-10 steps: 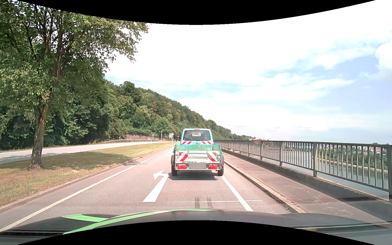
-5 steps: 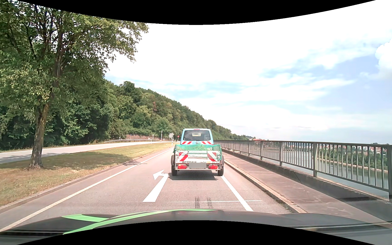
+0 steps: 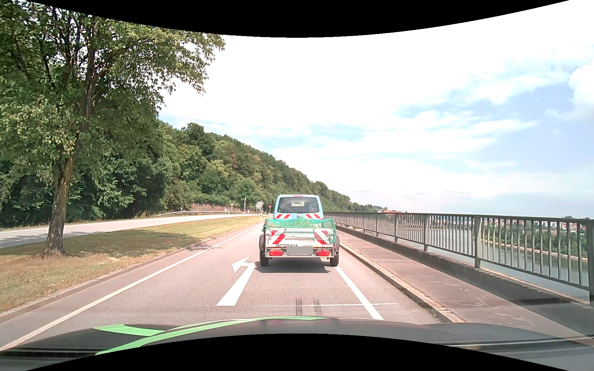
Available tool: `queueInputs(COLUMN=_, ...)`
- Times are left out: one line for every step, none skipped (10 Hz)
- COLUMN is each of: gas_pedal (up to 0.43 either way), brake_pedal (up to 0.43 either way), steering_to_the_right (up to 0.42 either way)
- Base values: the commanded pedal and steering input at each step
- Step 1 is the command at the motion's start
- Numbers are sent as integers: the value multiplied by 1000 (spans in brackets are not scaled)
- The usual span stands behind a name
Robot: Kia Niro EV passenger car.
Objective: Follow the waypoints while adhering to traffic rules and regulations
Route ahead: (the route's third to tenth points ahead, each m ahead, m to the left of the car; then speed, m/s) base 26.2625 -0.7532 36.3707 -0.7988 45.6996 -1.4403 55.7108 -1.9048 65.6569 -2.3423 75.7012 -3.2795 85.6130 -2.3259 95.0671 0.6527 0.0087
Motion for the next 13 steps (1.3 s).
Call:
queueInputs(gas_pedal=0, brake_pedal=323, steering_to_the_right=-31)
queueInputs(gas_pedal=0, brake_pedal=323, steering_to_the_right=-31)
queueInputs(gas_pedal=0, brake_pedal=323, steering_to_the_right=-31)
queueInputs(gas_pedal=0, brake_pedal=323, steering_to_the_right=-31)
queueInputs(gas_pedal=0, brake_pedal=323, steering_to_the_right=-31)
queueInputs(gas_pedal=0, brake_pedal=323, steering_to_the_right=-31)
queueInputs(gas_pedal=0, brake_pedal=323, steering_to_the_right=-31)
queueInputs(gas_pedal=0, brake_pedal=323, steering_to_the_right=-31)
queueInputs(gas_pedal=0, brake_pedal=323, steering_to_the_right=-32)
queueInputs(gas_pedal=0, brake_pedal=323, steering_to_the_right=-32)
queueInputs(gas_pedal=0, brake_pedal=323, steering_to_the_right=-31)
queueInputs(gas_pedal=0, brake_pedal=323, steering_to_the_right=-31)
queueInputs(gas_pedal=0, brake_pedal=323, steering_to_the_right=-31)
